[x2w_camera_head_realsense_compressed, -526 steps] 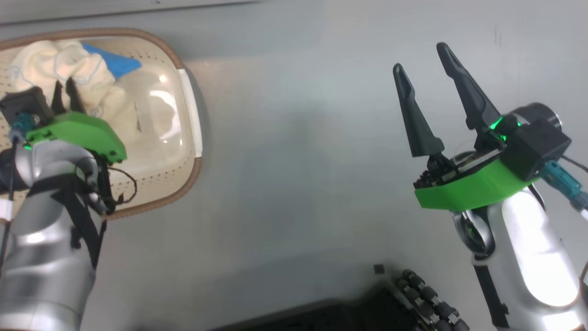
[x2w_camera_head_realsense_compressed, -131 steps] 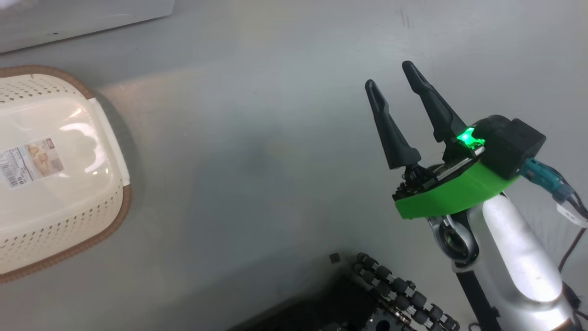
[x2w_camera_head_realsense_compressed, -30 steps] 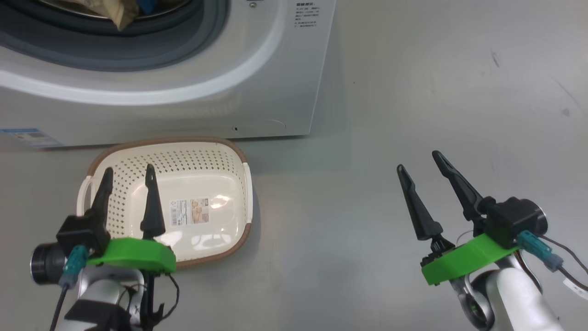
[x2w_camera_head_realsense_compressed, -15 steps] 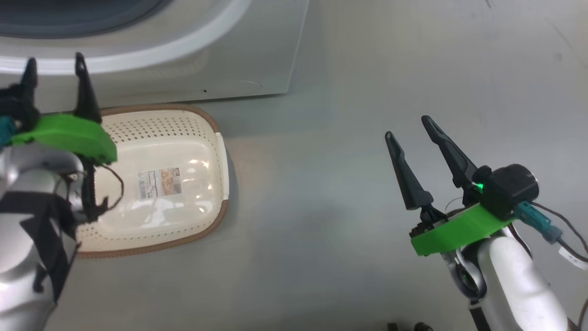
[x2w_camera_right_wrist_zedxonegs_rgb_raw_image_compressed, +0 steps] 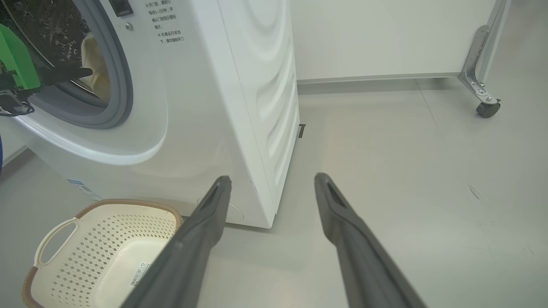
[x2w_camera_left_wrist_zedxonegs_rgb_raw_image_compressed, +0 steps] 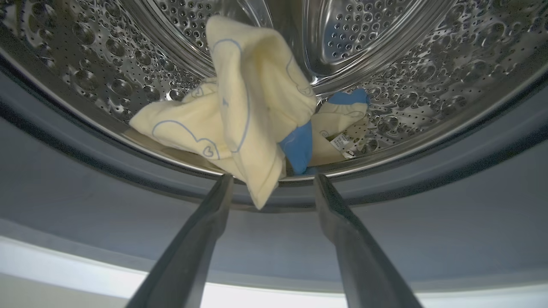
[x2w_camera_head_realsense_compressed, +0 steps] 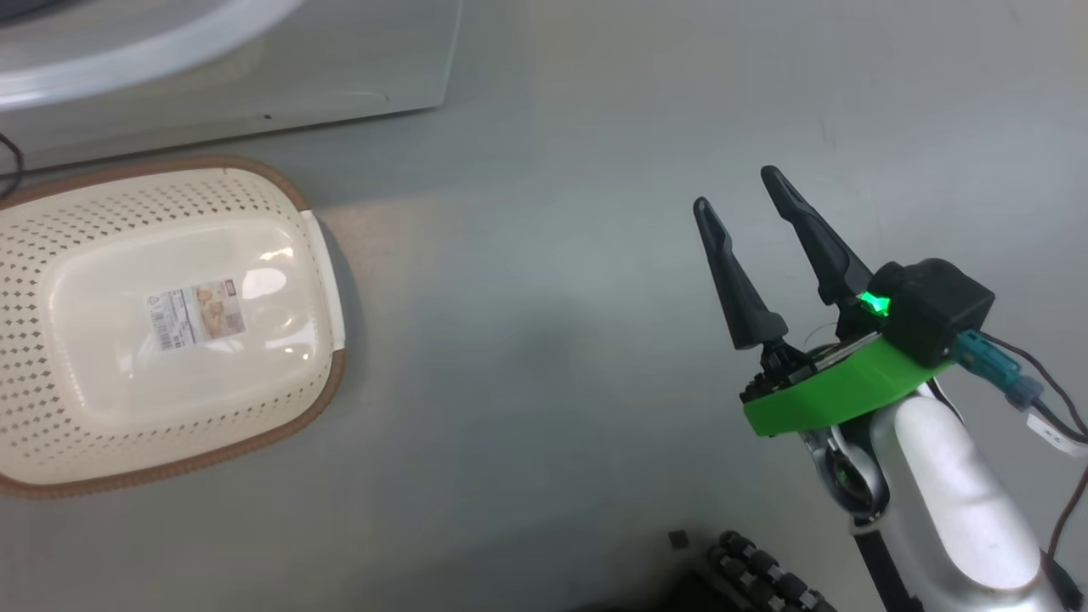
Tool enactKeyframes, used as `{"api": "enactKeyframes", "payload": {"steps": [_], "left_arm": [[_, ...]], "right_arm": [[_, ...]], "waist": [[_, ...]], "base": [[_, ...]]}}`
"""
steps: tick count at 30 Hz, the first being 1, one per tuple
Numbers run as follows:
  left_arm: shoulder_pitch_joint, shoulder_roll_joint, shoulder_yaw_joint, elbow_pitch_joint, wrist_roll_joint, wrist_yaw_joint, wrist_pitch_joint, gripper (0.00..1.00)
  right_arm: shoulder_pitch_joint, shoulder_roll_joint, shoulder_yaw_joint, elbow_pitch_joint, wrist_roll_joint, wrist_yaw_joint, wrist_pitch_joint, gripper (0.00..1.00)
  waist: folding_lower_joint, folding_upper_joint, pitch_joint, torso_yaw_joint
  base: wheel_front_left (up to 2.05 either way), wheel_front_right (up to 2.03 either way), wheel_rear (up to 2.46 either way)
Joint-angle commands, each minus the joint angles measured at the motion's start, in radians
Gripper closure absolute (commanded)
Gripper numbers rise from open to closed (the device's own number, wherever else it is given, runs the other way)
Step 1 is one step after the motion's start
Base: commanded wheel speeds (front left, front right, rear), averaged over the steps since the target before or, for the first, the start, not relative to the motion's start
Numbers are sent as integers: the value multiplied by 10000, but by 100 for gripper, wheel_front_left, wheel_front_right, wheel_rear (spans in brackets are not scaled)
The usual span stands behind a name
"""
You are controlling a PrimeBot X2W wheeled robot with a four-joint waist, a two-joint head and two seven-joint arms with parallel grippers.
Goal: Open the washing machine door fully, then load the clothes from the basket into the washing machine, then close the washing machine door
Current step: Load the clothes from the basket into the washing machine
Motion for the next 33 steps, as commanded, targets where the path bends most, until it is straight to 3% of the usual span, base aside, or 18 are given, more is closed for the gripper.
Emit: {"api": "enactKeyframes", "payload": {"steps": [1,12,14,15,22,33], "left_arm": [[-557,747,376,-114,-45,-57,340,0],[-2057,1547,322,485,-90,-356,2090,0],[-2227,1559,322,510,-141,-366,2286,97],[-2308,1563,309,489,-131,-349,2346,100],[-2956,1825,69,275,311,-368,2236,100],[-4599,2830,-372,151,1770,-618,737,100]], "right_arm": [[-29,-1,232,-332,125,75,-92,0],[-320,0,548,-382,584,75,-94,0],[-349,0,582,-393,641,75,-94,0],[-357,0,588,-402,667,75,-94,0],[-457,0,680,-465,797,75,-94,0],[-650,1,1040,-531,1196,75,-95,0]], "waist": [[-2,0,262,-230],[-2,0,885,-729],[-2,0,978,-787],[-2,0,1023,-803],[-2,0,1352,-963],[-2,0,2247,-1748]], "base": [[0,0,0],[0,0,0],[0,0,0],[0,0,0],[0,0,0],[0,0,0]]}}
